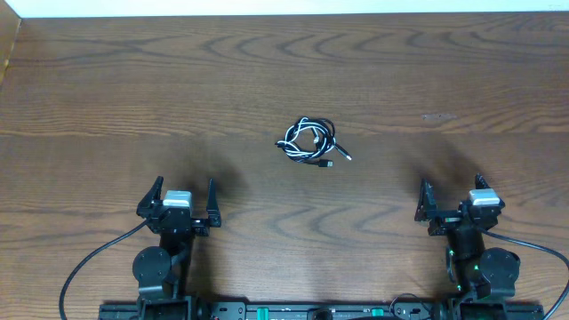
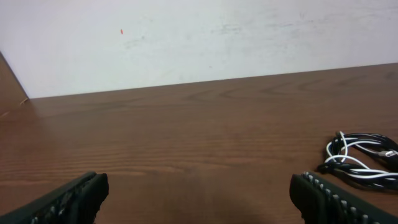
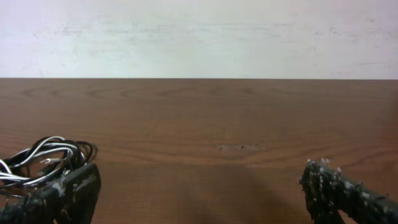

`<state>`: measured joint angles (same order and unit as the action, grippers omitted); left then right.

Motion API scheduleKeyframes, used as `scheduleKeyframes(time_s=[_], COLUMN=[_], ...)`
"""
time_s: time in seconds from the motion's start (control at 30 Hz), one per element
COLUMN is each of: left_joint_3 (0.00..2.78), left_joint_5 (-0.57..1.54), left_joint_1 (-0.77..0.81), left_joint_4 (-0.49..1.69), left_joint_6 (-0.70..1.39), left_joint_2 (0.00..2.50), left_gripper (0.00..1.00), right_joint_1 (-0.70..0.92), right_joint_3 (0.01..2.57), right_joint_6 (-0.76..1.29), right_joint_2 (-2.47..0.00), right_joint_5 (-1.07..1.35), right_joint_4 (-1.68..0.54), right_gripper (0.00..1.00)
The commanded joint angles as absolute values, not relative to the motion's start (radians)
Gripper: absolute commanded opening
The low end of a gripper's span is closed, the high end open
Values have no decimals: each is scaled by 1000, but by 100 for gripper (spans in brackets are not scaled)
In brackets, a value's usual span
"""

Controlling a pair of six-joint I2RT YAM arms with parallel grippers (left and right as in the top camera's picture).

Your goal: Untangle cables

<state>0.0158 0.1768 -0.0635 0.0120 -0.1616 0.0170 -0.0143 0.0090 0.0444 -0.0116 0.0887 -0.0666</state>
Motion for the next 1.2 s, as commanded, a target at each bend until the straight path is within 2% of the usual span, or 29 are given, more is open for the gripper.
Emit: scheduleKeyframes(time_s=[0.0,0.7,1.17], left_joint_3=[4,4,65], left_joint_5=[182,182,201], left_joint_1=[-61,-61,-62], left_joint_4=[55,58,51], left_joint_6=[-163,-162,-99], left_joint_2=[18,20,260], left_gripper=[98,98,98], right_joint_1=[-5,-5,-5], right_joint_3=[5,5,6], right_joint_6=[55,55,97], right_joint_2=[-6,-6,-6], right_joint_5=[81,81,137], right_joint_4=[-68,-68,-37], right_gripper=[99,99,99])
